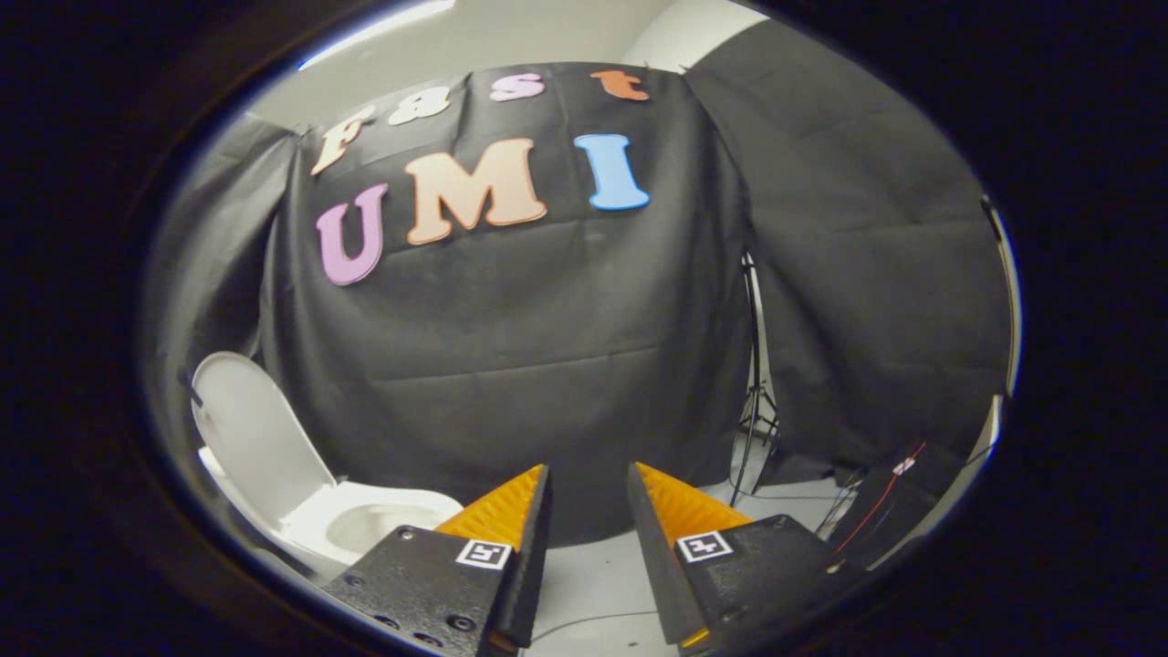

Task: Open the toilet lid.

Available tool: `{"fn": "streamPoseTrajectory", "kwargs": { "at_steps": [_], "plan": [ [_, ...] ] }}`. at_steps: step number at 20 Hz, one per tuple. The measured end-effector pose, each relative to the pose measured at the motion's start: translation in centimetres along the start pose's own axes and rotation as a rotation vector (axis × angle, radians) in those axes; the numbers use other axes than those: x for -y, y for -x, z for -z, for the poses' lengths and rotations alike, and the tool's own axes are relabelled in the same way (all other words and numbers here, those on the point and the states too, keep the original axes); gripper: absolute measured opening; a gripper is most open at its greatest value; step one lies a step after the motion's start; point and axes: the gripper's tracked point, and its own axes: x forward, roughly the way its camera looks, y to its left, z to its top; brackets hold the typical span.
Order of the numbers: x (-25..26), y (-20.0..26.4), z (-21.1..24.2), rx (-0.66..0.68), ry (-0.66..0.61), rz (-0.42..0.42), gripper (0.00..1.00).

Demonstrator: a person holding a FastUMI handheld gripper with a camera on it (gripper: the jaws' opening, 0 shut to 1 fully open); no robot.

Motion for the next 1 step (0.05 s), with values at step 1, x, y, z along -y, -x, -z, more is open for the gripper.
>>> {"fn": "streamPoseTrajectory", "kwargs": {
  "at_steps": [1],
  "plan": [
    [-0.24, 0.35, -0.41, -0.014, 0.054, -0.014, 0.50]
  ]
}}
